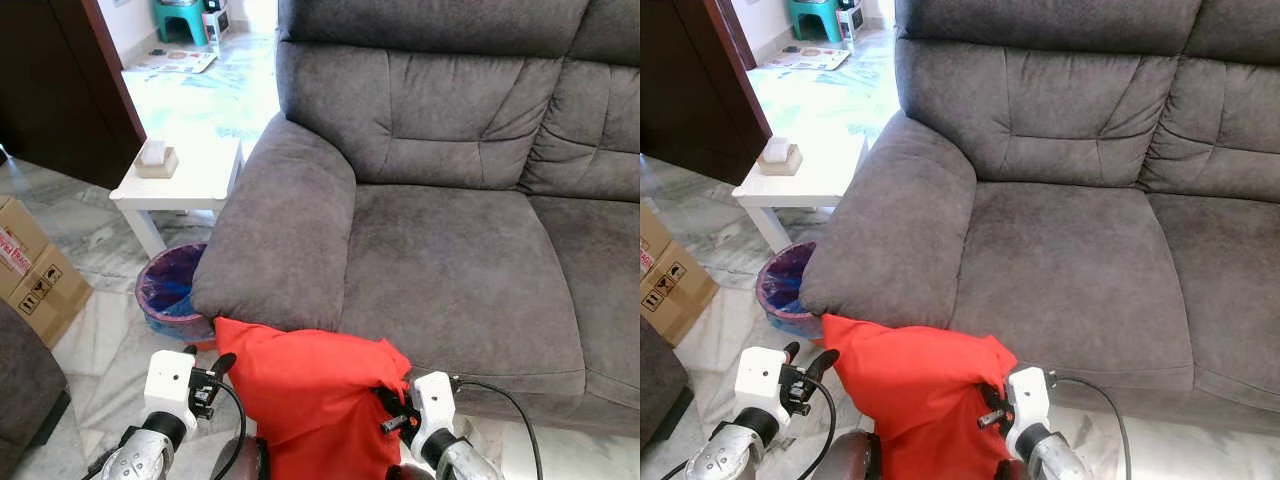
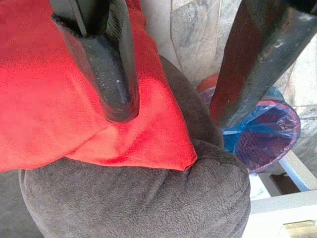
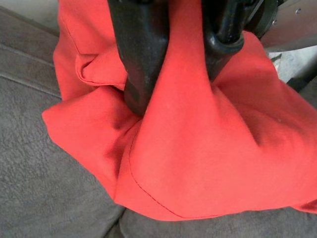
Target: Move the pillow to the sofa from floor
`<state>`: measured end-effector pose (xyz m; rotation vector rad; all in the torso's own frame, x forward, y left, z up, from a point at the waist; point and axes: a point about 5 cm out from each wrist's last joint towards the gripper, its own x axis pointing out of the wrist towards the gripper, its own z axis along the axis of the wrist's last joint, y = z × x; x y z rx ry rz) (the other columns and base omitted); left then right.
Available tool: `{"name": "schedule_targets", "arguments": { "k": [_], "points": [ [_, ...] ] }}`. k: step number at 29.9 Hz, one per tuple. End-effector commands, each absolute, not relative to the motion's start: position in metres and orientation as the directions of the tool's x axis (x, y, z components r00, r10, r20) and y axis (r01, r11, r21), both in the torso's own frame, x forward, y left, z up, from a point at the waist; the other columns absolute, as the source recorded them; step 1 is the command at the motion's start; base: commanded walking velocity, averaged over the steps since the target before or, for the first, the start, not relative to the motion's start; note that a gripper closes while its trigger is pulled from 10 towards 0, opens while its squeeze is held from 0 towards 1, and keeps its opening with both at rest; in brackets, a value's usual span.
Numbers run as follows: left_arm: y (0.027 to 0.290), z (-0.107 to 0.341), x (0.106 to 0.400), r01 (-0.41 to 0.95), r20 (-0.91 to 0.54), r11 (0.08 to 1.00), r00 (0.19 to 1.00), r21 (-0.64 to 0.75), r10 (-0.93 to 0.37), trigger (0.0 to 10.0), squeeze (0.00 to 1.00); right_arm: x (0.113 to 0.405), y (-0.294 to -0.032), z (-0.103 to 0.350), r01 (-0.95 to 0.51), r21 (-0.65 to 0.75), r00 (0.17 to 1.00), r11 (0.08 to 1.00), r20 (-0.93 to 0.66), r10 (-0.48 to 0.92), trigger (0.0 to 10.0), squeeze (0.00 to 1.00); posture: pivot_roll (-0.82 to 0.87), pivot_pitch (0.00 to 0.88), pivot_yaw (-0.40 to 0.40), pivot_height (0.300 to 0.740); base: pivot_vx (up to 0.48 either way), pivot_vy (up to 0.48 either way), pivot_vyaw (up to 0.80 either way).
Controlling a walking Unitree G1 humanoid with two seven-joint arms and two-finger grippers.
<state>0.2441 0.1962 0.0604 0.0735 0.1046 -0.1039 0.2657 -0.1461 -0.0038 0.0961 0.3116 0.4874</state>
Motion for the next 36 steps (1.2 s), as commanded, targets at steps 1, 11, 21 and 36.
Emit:
{"name": "schedule_targets", "arguments": {
  "k": [1, 11, 21, 36],
  "points": [
    [0.201, 0.060, 0.243, 0.104, -0.115, 0.992, 0.989, 0.078, -0.094, 10.0, 0.00, 0.274, -0.145, 0.008, -0.444, 0.152, 0.860, 0.883, -0.203, 0.467, 10.0, 0.00, 0.06, 0.139, 0.036, 0.648, 0.000, 0.000, 0.00],
    [0.196, 0.065, 0.250, 0.221, -0.115, 0.964, 0.972, 0.146, -0.205, 10.0, 0.00, 0.276, -0.141, 0.012, -0.481, 0.128, 0.847, 0.868, -0.187, 0.497, 10.0, 0.00, 0.06, 0.142, 0.041, 0.718, 0.000, 0.000, 0.00],
    [0.197, 0.064, 0.252, 0.322, -0.173, 0.933, 0.940, 0.163, -0.295, 10.0, 0.00, 0.278, -0.153, 0.016, -0.497, 0.088, 0.840, 0.863, -0.199, 0.504, 10.0, 0.00, 0.06, 0.138, 0.043, 0.740, 0.000, 0.000, 0.00],
    [0.196, 0.057, 0.240, 0.723, -0.454, 0.621, 0.682, 0.303, -0.574, 10.0, 0.00, 0.277, -0.139, 0.030, -0.886, 0.006, 0.433, 0.463, -0.342, 0.834, 10.0, 0.00, 0.07, 0.117, 0.040, 0.740, 0.000, 0.000, 0.00]
  ]
}}
